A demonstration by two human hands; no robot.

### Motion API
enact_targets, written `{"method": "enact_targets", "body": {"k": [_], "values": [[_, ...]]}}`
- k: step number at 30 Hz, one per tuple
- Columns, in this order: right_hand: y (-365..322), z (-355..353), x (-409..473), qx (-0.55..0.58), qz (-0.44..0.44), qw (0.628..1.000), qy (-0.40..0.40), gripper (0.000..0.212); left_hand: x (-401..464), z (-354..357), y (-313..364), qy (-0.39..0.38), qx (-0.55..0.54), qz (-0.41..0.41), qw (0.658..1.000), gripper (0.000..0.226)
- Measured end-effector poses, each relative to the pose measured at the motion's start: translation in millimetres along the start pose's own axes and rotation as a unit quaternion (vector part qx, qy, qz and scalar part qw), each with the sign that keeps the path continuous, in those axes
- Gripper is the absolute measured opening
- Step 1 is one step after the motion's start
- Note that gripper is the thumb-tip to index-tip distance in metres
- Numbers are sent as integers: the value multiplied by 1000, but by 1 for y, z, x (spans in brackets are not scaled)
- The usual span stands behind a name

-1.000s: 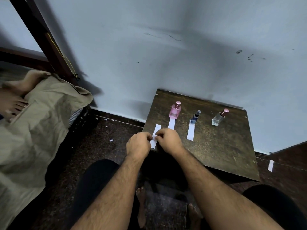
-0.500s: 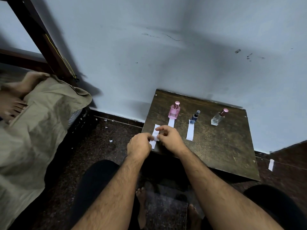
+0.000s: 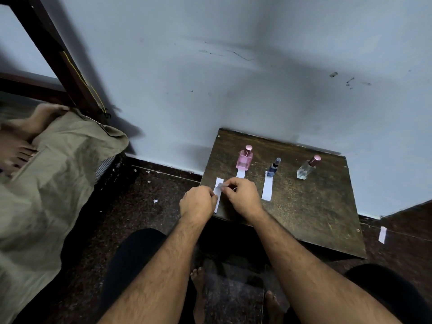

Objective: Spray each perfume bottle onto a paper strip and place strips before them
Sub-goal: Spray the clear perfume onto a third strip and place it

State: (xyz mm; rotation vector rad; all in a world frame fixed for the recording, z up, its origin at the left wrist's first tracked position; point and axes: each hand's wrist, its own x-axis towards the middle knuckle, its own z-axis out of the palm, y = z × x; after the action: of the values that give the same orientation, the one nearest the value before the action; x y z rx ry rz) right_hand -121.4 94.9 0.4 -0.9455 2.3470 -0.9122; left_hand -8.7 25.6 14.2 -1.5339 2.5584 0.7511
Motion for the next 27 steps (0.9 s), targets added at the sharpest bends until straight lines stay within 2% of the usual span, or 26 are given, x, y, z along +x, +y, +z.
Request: {"method": "enact_targets", "body": {"k": [9,17,21,23,25,27], "values": [[-3,-8,5,-86,-11,996,17,11,32,-1,12,-23,49,-37,998,36],[-6,-14,13,-186,-64,980,-8,19,51,-9,17,-108,40,-98,989,24],[-19,-20,18,-214,-88,973,-22,19,51,-6,18,-104,46,-99,989,28],[-37,-37,30,-207,-89,974,37,20,51,-5,22,-89,72,-97,989,21],[-59,-56,44,-186,-99,970,122,20,50,-6,25,-86,101,-101,986,24],[-75,-67,49,-197,-124,963,139,17,51,-5,25,-91,112,-100,984,25]]}}
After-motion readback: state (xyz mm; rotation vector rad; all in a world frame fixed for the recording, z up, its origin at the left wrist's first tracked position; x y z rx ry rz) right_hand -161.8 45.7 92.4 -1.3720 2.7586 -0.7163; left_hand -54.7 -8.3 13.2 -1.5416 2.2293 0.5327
